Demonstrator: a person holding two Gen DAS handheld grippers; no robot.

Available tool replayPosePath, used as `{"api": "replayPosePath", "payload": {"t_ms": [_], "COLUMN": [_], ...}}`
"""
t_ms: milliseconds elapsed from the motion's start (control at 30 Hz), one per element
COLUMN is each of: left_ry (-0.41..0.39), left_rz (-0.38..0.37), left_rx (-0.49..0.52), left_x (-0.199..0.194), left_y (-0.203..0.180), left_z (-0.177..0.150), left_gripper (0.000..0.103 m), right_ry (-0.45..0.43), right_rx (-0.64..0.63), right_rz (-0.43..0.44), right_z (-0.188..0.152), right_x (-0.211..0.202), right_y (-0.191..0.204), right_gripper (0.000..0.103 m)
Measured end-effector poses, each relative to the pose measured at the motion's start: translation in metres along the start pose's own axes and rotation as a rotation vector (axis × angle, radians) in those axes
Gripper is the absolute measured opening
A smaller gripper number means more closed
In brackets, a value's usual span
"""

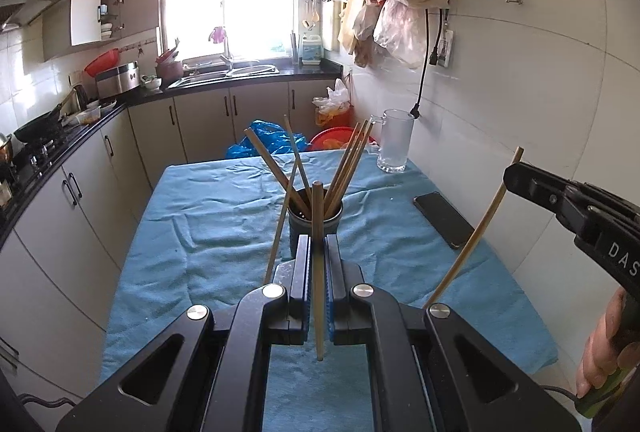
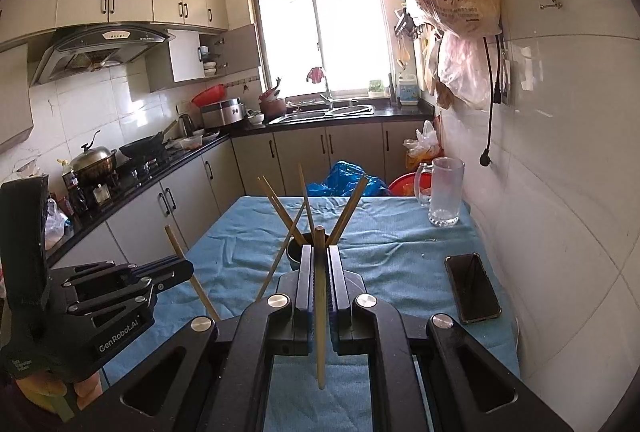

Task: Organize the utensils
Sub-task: 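Lift both held chopsticks and carry them toward the grey cup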

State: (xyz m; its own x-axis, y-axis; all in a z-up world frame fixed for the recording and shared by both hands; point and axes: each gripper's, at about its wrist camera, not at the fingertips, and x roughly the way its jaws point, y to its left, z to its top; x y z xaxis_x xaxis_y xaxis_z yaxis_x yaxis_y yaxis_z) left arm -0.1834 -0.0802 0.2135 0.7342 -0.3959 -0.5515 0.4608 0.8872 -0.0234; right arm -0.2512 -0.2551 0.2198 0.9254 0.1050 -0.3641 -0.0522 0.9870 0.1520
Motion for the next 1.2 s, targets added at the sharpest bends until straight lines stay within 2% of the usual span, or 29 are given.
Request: {"api": "replayPosePath", "payload": {"t_ms": [400, 633, 1000, 1200], "left_ry": [0.007, 0.001, -0.055, -0.129], "left_rz": [0.006, -0.009, -0.053, -0.03], "left_rx": [0.007, 0.009, -0.013, -0.007], "left_x": [0.003, 0.001, -0.011, -0.004], "left_y": [0.003, 0.013, 0.037, 0.04], "left_z": [0.006, 0.021, 0.077, 0.117], "left_gripper": [0.005, 0.005, 0.005, 0.005], "right_ry": [-0.001, -0.006, -0.037, -0.067], "right_rx": [0.002, 0.004, 0.001, -0.006], "right_rz": [0.01, 0.01, 0.003, 0.002], "right_z": [0.015, 0.024, 0.055, 0.083], "right_x": [0.01, 0.019, 0.036, 0.058], "right_y": [0.004, 0.003, 0.001, 0.006], "right_gripper": [0.006, 0.006, 0.006, 0.006]}}
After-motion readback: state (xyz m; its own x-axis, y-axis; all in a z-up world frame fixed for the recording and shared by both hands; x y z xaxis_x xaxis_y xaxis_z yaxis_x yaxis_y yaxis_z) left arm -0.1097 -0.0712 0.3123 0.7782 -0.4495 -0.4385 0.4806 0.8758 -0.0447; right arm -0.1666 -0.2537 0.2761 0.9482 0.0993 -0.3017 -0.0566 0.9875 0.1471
